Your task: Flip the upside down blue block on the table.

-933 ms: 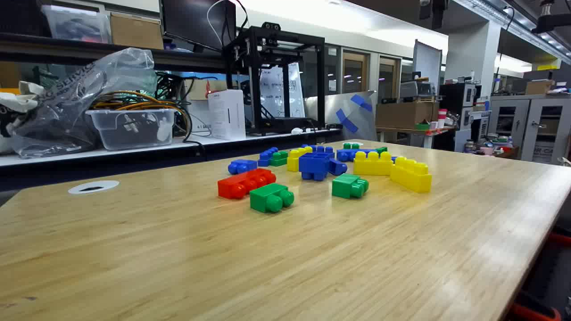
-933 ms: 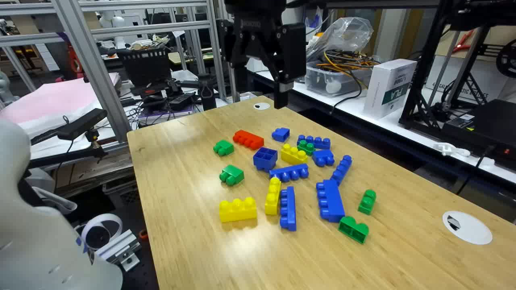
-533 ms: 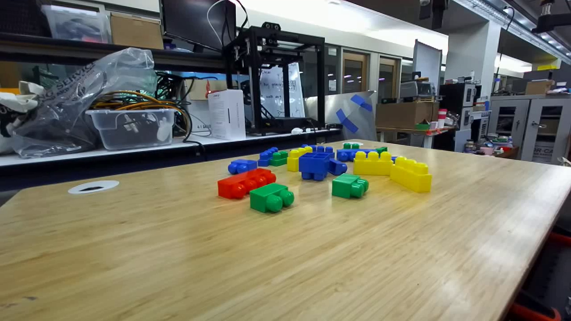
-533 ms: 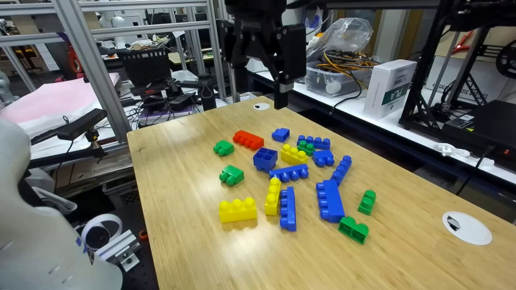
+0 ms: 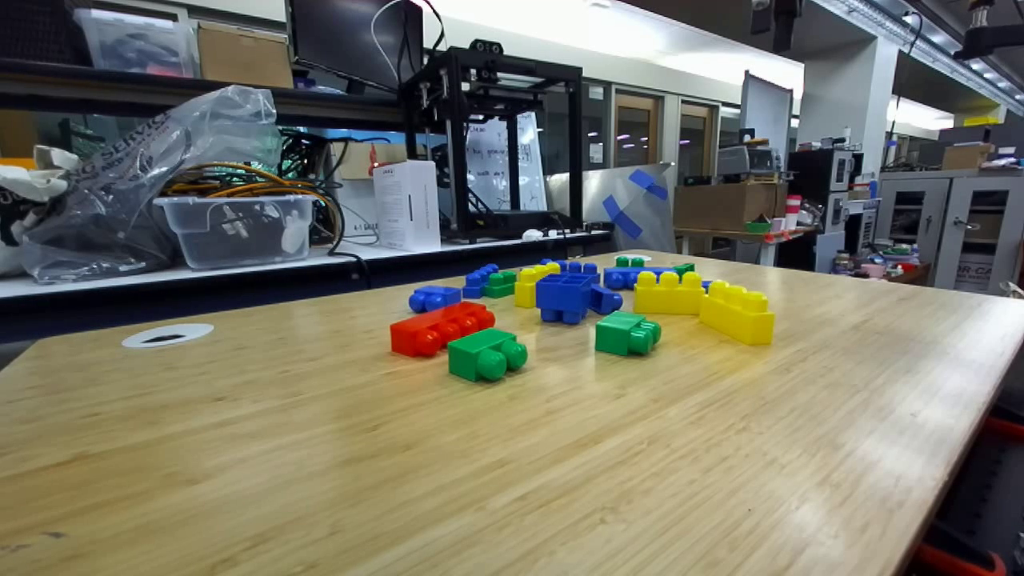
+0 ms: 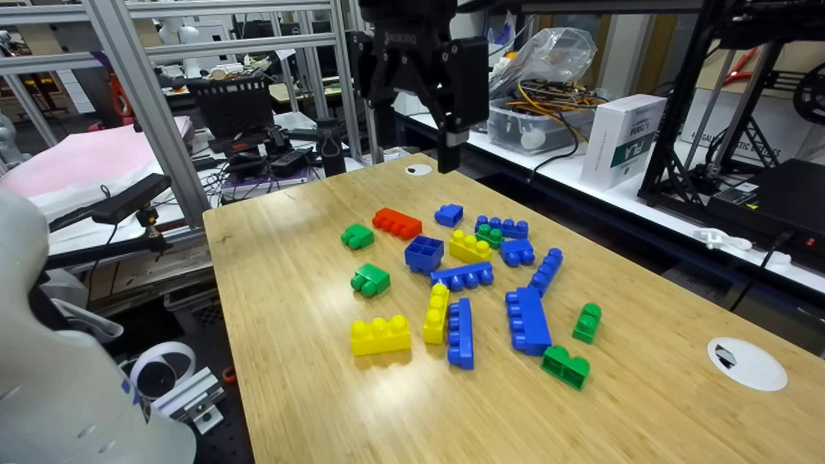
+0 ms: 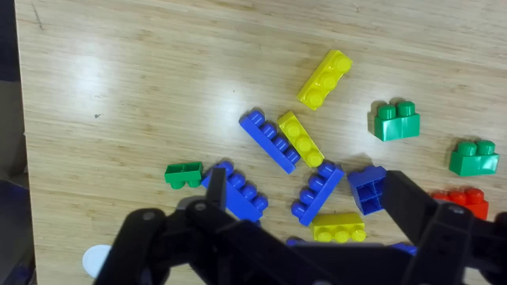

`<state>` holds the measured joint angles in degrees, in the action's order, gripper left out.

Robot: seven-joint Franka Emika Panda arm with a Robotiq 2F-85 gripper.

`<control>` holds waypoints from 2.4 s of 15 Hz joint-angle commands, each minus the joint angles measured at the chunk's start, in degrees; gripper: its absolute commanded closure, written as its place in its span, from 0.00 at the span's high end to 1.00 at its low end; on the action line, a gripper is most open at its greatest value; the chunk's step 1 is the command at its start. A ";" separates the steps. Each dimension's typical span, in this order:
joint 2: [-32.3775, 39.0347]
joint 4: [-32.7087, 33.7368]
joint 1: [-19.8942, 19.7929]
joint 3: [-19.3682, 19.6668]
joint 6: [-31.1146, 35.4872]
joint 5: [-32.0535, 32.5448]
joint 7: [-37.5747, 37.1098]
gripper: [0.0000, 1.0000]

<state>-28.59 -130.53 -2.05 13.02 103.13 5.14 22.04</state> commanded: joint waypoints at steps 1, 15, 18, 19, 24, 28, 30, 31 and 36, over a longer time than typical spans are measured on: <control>1.68 -0.13 0.77 -0.34 2.22 -2.54 1.95 1.00; 22.46 2.33 6.56 -11.56 18.67 -3.00 0.22 1.00; 26.83 5.78 7.15 -14.22 18.44 -0.62 -1.22 1.00; 28.12 7.10 7.36 -15.01 18.18 0.26 -1.96 1.00; 34.95 14.05 8.45 -17.75 16.55 4.10 -6.69 1.00; 39.61 18.17 8.88 -18.33 15.59 5.62 -9.13 1.00; 41.33 19.70 9.05 -18.49 14.98 5.55 -9.73 1.00; 41.94 20.35 9.15 -18.58 14.66 5.43 -9.94 1.00; 43.83 21.54 9.59 -19.13 12.88 4.80 -10.95 1.00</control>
<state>13.72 -110.77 7.48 -5.75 118.75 9.77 12.18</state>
